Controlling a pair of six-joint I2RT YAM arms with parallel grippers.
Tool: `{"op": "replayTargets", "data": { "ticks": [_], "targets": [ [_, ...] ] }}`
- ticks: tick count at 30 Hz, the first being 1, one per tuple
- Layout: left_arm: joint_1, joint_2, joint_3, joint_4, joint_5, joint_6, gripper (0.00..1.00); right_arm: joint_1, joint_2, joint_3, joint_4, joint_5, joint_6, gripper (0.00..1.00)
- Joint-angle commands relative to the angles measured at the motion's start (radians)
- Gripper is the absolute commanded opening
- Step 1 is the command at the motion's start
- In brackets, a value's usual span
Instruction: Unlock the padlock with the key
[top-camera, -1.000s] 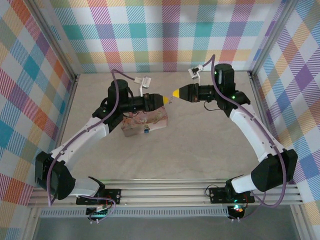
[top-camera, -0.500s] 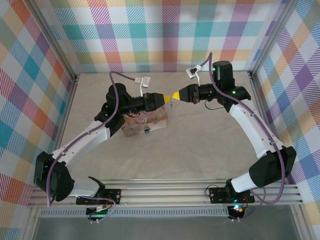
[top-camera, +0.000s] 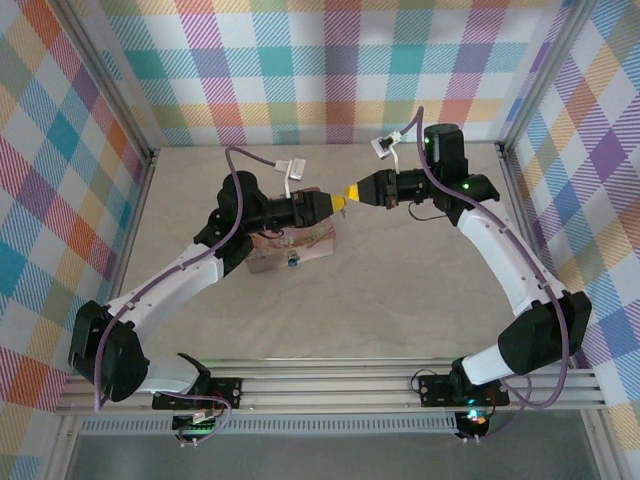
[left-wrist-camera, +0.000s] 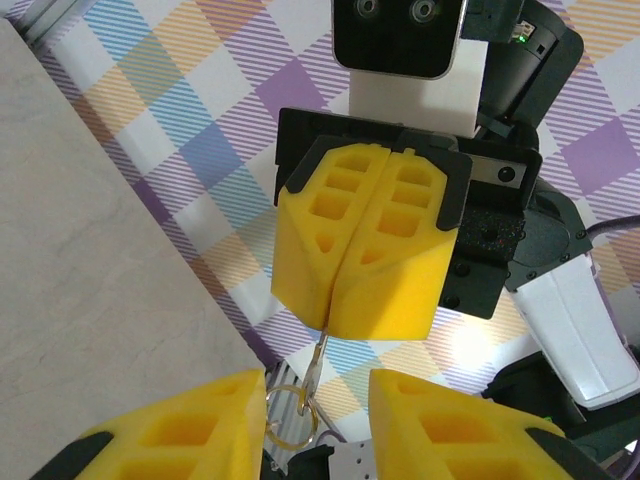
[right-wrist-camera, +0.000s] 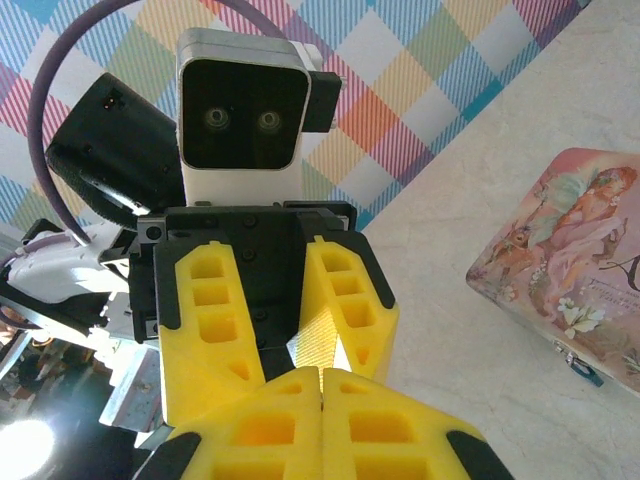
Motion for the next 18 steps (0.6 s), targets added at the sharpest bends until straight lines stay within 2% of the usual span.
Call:
{"op": "replayTargets", "data": {
  "ticks": [1, 10, 13, 18],
  "targets": [
    [-0.012, -0.008, -0.009, 0.039, 0.016, -0.011, 0.3, 0.003, -0.039, -0.017, 0.048, -0.033, 0.022, 0.0],
    [-0.024, 0.0, -0.004, 0.036, 0.035, -0.017, 0.15, 0.003, -0.048, -0.033, 0.056, -0.031, 0.032, 0.0],
    [-0.024, 0.0, -0.01, 0.035, 0.033, -0.015, 0.0, 0.002, -0.049, -0.037, 0.059, -0.028, 0.035, 0.0],
    [-0.025, -0.02, -0.012, -0.015, 0.01, 0.027, 0.0, 0.003, -0.051, -0.047, 0.067, -0.03, 0.049, 0.0]
  ]
}}
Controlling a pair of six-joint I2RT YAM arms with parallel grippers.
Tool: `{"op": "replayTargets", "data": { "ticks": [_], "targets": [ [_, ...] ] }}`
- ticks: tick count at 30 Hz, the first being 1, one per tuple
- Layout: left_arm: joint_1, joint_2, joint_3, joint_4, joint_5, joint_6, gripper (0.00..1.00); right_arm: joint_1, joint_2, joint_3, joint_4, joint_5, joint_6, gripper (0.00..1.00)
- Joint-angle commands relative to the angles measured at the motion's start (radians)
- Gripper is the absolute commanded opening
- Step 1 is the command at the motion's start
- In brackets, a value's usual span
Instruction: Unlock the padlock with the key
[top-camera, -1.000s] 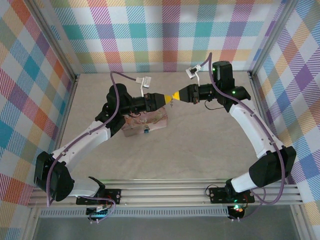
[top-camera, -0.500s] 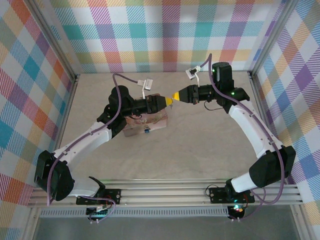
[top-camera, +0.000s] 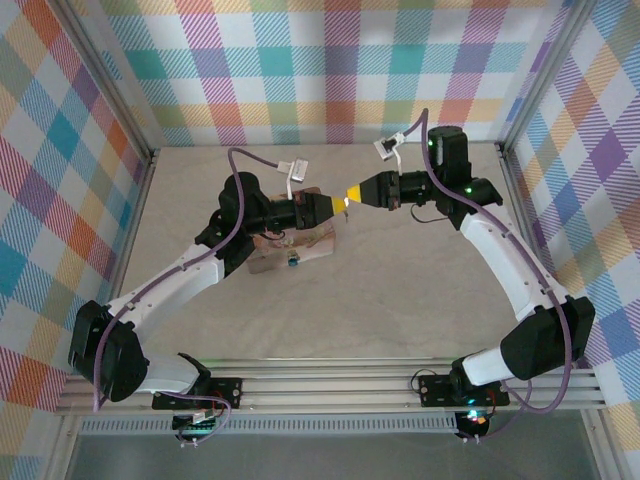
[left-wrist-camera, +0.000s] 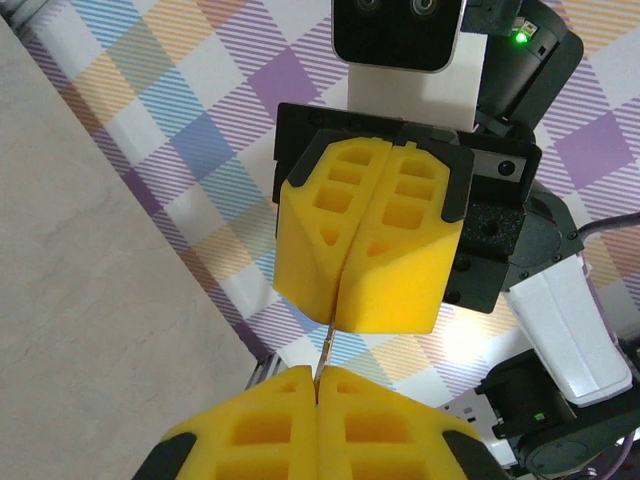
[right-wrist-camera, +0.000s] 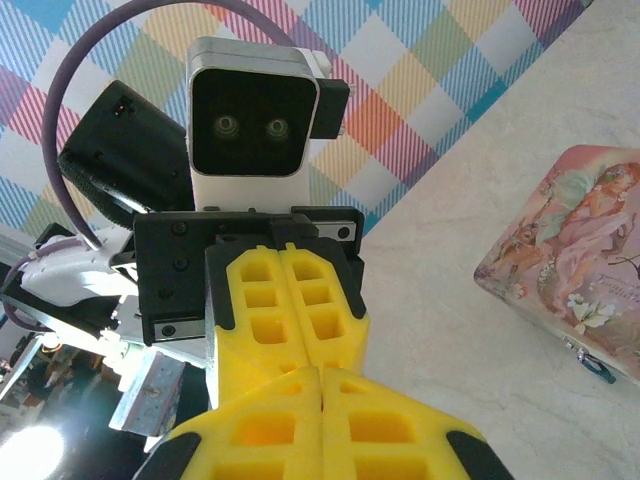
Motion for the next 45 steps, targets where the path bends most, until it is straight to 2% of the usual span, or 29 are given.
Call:
{"op": "replayTargets", "data": {
  "ticks": [1, 4, 7, 9, 11, 14, 19, 21, 26, 30, 32, 35, 41, 45],
  "targets": [
    [-0.012, -0.026, -0.01, -0.03, -0.002, 0.048, 0.0, 0.003, -0.021, -0.014, 0.037, -0.025, 0.01, 0.0],
    [-0.01, -0.042, -0.011, -0.082, -0.019, 0.085, 0.0, 0.003, -0.021, -0.02, 0.052, -0.027, 0.027, 0.01],
    [-0.004, -0.061, -0.014, -0.129, -0.032, 0.115, 0.0, 0.003, -0.02, -0.026, 0.068, -0.023, 0.046, 0.13],
    [0.004, -0.075, -0.026, -0.146, -0.046, 0.122, 0.0, 0.003, -0.017, -0.027, 0.071, -0.012, 0.061, 0.26],
    [0.015, -0.09, -0.038, -0.171, -0.061, 0.132, 0.0, 0.003, -0.013, -0.028, 0.068, 0.024, 0.072, 0.44],
    [0.042, -0.127, -0.051, -0.242, -0.096, 0.16, 0.0, 0.002, -0.006, -0.033, 0.049, 0.112, 0.087, 0.53],
    [0.132, -0.216, -0.079, -0.46, -0.192, 0.227, 0.0, 0.003, 0.059, -0.006, -0.025, 0.209, 0.109, 0.53],
    [0.186, -0.243, -0.08, -0.578, -0.225, 0.257, 0.0, 0.004, 0.096, 0.006, -0.048, 0.233, 0.11, 0.54],
    [0.352, -0.269, -0.068, -0.903, -0.341, 0.322, 0.0, 0.016, 0.21, 0.062, -0.14, 0.386, 0.117, 0.54],
    [0.48, -0.24, -0.068, -1.081, -0.437, 0.341, 0.0, 0.054, 0.362, 0.213, -0.332, 0.48, 0.053, 0.56],
    [0.533, -0.225, -0.082, -1.118, -0.466, 0.36, 0.0, 0.071, 0.447, 0.288, -0.418, 0.514, 0.034, 0.56],
    [0.572, -0.189, -0.096, -1.127, -0.497, 0.39, 0.0, 0.083, 0.524, 0.326, -0.437, 0.549, 0.037, 0.56],
    [0.574, -0.059, -0.091, -1.09, -0.544, 0.442, 0.0, 0.089, 0.619, 0.363, -0.401, 0.523, 0.049, 0.6],
    [0.57, 0.026, -0.091, -1.047, -0.566, 0.468, 0.0, 0.089, 0.655, 0.363, -0.379, 0.483, 0.054, 0.59]
  ]
}}
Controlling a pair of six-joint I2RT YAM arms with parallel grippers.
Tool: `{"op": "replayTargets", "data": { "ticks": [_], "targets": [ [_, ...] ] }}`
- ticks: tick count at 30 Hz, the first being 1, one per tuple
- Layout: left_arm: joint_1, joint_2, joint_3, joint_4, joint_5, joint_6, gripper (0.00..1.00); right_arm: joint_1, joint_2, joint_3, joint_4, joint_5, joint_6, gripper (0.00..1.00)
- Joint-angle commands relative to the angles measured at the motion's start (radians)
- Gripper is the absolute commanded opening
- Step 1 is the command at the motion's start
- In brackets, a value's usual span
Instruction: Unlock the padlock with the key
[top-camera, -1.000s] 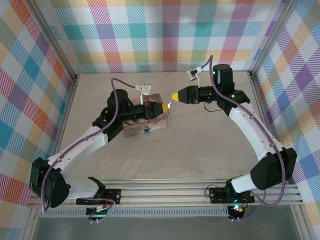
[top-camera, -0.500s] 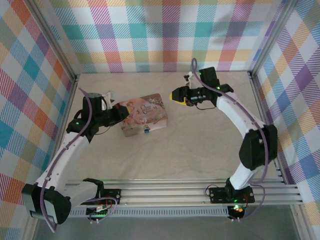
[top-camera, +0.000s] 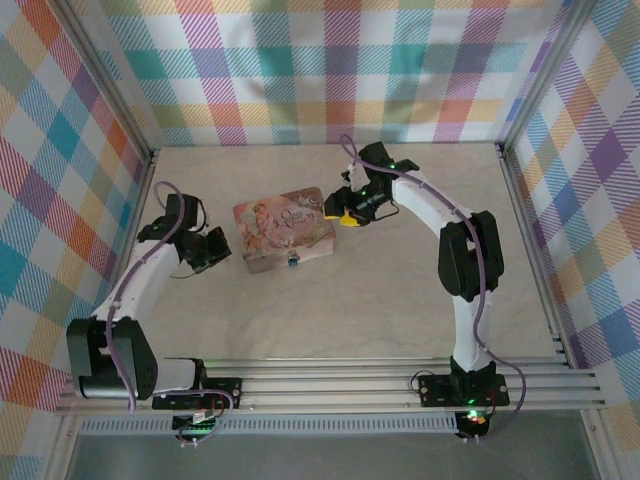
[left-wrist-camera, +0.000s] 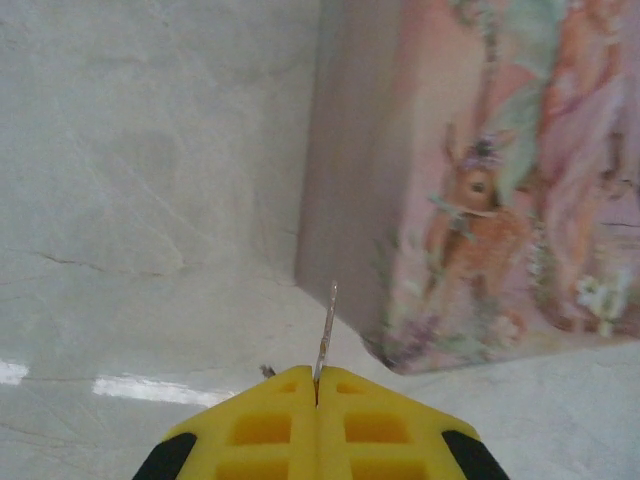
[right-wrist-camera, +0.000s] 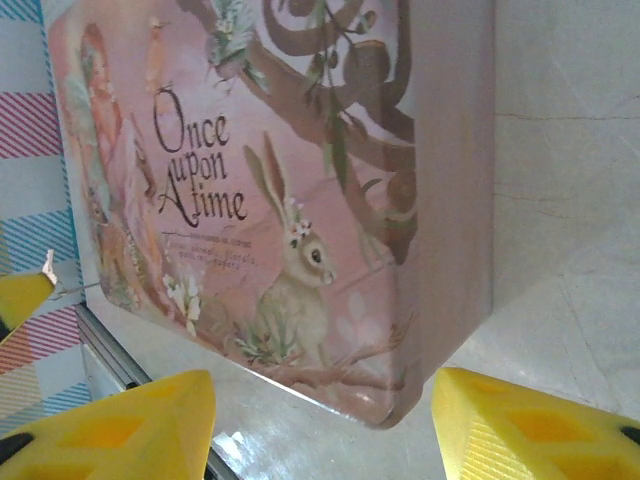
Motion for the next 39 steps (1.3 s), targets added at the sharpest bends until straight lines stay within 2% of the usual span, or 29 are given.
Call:
{"op": "replayTargets", "data": {
  "ticks": [1, 10, 25, 33, 39],
  "targets": [
    [0.001, 0.066, -0.004, 0.029, -0.032, 0.054, 0.0, -0.001, 0.018, 0.022, 0.002, -0.042, -0.004, 0.58],
    [-0.113, 0.27, 0.144, 0.054, -0.042, 0.072, 0.0, -0.015, -0.032, -0.108, 0.071, -0.065, 0.028, 0.54],
    [-0.325, 0.504, 0.364, 0.104, -0.049, 0.02, 0.0, -0.139, -0.236, -0.356, 0.138, -0.034, 0.073, 0.54],
    [-0.341, 0.556, 0.456, 0.095, -0.071, 0.039, 0.0, -0.141, -0.332, -0.448, 0.152, -0.033, 0.065, 0.55],
    [-0.324, 0.464, 0.357, 0.16, -0.044, 0.051, 0.0, -0.095, -0.356, -0.471, 0.212, 0.101, -0.065, 0.57]
  ]
}}
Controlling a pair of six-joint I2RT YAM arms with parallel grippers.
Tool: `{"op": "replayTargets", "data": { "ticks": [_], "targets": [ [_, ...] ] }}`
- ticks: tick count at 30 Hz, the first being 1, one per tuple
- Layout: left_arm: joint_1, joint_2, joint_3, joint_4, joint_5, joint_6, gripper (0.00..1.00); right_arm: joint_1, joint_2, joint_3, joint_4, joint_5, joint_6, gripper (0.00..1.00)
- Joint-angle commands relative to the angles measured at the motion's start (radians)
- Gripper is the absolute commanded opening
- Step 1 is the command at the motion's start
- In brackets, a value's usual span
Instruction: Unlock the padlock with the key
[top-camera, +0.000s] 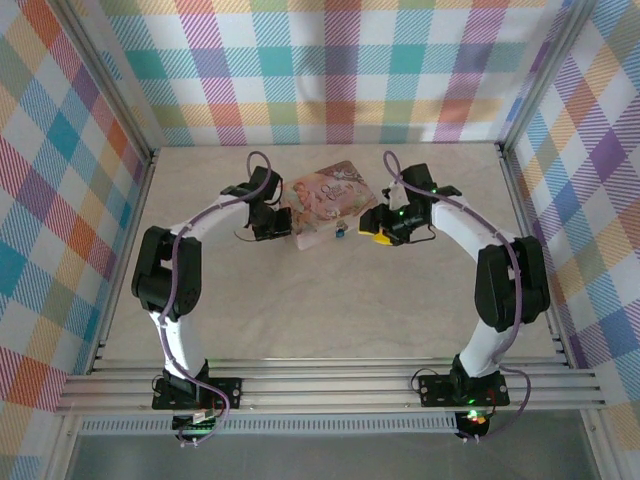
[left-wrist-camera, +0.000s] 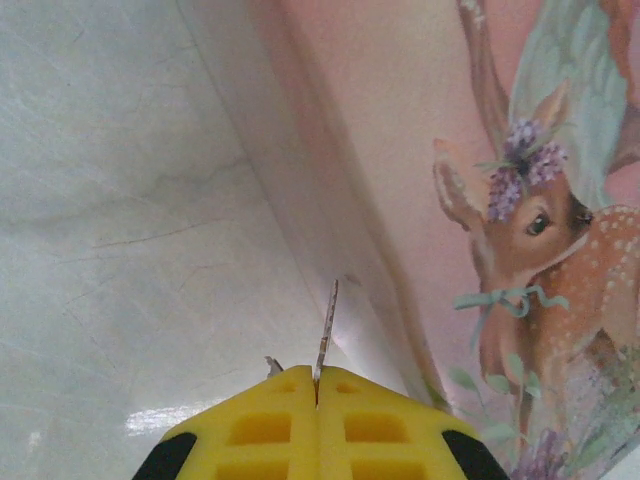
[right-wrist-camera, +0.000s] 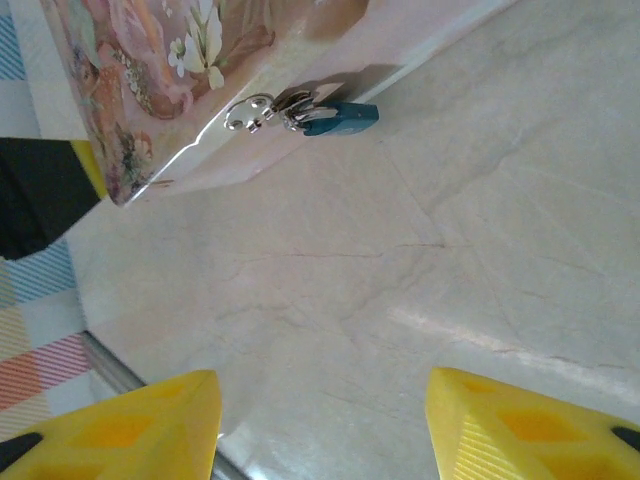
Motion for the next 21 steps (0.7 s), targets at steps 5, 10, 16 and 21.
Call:
{"op": "replayTargets", "data": {
  "ticks": [5, 10, 16, 21],
  "targets": [
    [0.022, -0.167, -0.166, 0.07, 0.025, 0.003, 0.0, 0.115, 0.074, 0.073, 0.105, 0.225, -0.228, 0.57],
    [0.038, -0.272, -0.274, 0.086, 0.02, -0.006, 0.0, 0.154, 0.163, 0.142, 0.134, 0.338, -0.249, 0.56],
    [0.049, -0.369, -0.367, 0.099, 0.031, -0.001, 0.0, 0.162, 0.203, 0.121, 0.216, 0.362, -0.243, 0.56],
    [0.054, -0.402, -0.401, 0.11, 0.032, 0.001, 0.0, 0.195, 0.204, 0.091, 0.259, 0.405, -0.256, 0.57]
  ]
}}
